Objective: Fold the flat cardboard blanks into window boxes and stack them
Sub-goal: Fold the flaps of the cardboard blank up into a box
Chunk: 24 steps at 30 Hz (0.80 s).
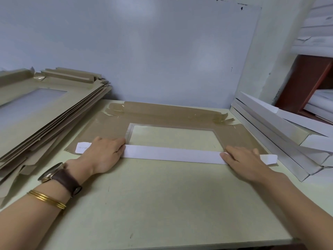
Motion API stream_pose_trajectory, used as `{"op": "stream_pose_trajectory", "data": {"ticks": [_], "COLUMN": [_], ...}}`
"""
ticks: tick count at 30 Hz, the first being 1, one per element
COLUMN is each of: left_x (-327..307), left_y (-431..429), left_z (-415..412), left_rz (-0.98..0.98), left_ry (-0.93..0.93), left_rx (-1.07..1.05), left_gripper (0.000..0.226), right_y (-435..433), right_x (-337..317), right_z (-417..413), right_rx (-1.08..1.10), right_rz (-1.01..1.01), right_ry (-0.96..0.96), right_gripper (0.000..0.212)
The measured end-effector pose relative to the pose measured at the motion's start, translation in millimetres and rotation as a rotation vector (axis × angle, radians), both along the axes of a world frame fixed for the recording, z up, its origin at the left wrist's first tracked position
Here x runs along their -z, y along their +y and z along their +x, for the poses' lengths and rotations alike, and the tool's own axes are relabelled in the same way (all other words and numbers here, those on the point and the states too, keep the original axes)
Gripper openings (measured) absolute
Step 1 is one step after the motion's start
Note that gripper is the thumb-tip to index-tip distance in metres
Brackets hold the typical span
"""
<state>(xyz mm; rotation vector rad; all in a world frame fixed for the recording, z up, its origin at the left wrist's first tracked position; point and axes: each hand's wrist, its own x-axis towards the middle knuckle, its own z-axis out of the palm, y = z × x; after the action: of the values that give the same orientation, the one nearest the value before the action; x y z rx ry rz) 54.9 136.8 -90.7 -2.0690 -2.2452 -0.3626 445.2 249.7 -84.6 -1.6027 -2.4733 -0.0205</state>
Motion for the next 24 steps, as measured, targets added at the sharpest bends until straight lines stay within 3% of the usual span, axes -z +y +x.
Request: {"op": "stream_pose_trajectory", "data": {"ticks": [5,9,14,19,22,24], "left_x": [-5.9,-11.6,-10.8,-5.1,-0.3,3.6], "left_y": [0.7,2.2,5.6,11.2,16.3,20.6], "left_z": [3.6,14.0,23.1,31.9,51.9,69.3], "left_rz": [-0.046,-0.113,-0.051,-0.072,-0.043,-0.02], "left_ry": [0.017,-0.014,-0.111,-0.008,0.035,0.032], "left_rx": [0.007,0.096,0.114,0.108,0.197,0.231], "left_gripper": [0.026,0.028,0.024,0.01,0.044,0.048], "right_y": [1.4,-2.9,-7.5,-9.4,-21.0,-31.0], "right_x": [-2.7,-3.8,4.2,2.6,7.1,11.1], "right_z": [-7.2,-21.7,-49.4,-65.0,-88.6,-110.3], "right_rx": [0.036,-0.14,-0.234,-0.199,-0.235,-0.275], "right_rz": [-0.017,-0.069,-0.063,-0.096,-0.033,-0.044], "right_ry": [-0.03,0.048,0.049,0.037,0.013,0.046], "right_gripper": [0.031,0.026,0.03,0.013,0.035,0.042]}}
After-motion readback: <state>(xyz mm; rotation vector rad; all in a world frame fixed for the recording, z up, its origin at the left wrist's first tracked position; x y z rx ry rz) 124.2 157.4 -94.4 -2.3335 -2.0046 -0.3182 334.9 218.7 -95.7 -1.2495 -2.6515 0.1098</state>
